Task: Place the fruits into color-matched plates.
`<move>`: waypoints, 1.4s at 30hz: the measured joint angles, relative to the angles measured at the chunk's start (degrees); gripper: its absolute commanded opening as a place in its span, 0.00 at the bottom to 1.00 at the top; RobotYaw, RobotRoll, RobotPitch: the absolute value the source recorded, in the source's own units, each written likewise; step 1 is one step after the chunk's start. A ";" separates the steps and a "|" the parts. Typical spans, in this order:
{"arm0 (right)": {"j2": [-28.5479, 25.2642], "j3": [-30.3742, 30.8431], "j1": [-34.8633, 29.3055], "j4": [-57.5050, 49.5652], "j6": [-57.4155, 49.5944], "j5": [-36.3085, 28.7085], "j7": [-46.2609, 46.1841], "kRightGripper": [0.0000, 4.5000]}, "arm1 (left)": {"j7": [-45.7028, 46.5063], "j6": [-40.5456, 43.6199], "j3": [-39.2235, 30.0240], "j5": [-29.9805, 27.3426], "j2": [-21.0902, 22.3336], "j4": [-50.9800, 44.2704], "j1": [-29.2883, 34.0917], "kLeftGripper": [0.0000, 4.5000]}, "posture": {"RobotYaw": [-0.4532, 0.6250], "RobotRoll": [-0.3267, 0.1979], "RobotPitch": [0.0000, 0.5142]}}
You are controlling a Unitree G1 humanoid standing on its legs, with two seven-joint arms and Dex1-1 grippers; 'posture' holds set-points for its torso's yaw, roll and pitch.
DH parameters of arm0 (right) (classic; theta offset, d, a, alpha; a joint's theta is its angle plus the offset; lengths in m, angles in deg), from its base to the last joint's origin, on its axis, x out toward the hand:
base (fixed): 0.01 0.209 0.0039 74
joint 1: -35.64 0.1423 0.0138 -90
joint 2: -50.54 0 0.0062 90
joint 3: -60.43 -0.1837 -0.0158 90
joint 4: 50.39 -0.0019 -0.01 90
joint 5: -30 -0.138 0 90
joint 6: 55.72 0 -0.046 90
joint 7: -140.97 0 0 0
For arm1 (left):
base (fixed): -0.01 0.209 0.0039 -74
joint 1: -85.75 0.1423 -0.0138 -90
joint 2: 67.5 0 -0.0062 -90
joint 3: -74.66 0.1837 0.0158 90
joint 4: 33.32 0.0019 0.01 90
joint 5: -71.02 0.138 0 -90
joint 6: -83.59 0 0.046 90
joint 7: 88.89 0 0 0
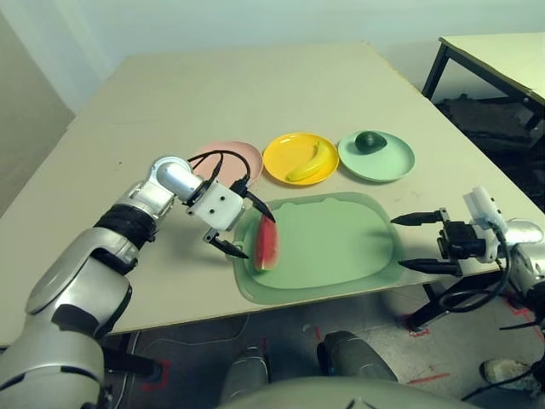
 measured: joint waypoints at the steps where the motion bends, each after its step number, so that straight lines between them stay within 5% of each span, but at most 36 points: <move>1: 0.00 -0.11 0.00 -0.21 -0.11 0.01 0.00 1.00 | 0.00 -0.13 0.00 0.09 -0.01 0.12 0.13 1.00 | 0.20 0.62 0.00; 3: 0.07 -0.67 0.01 -0.27 -0.27 0.14 0.00 1.00 | 0.00 -0.67 -0.04 0.97 -0.16 1.01 0.22 1.00 | 0.20 0.62 0.00; 6: 0.48 -1.74 0.00 -0.13 -0.74 0.52 0.00 1.00 | -0.01 -1.45 -0.70 2.73 -1.03 2.99 0.65 0.86 | 0.20 0.62 0.00; 14: 1.61 -3.74 -0.34 -0.61 -2.46 1.44 0.00 1.00 | 0.12 -2.81 -6.86 7.93 -4.99 6.63 0.98 0.33 | 0.20 0.62 0.00; 34: 2.74 -5.91 0.09 -0.85 -4.36 3.35 0.01 1.00 | 0.01 3.34 -11.24 8.23 -5.38 4.72 2.72 0.28 | 0.20 0.62 0.00; 40: 3.96 -6.40 0.95 -0.62 -5.28 3.49 0.00 1.00 | -0.02 5.64 -12.53 6.58 -4.38 5.63 -1.26 0.00 | 0.21 0.62 0.00; 42: 4.21 -6.43 1.28 -0.34 -5.37 3.68 0.00 1.00 | -0.02 5.70 -12.50 6.64 -4.12 6.49 -1.79 0.00 | 0.21 0.62 0.00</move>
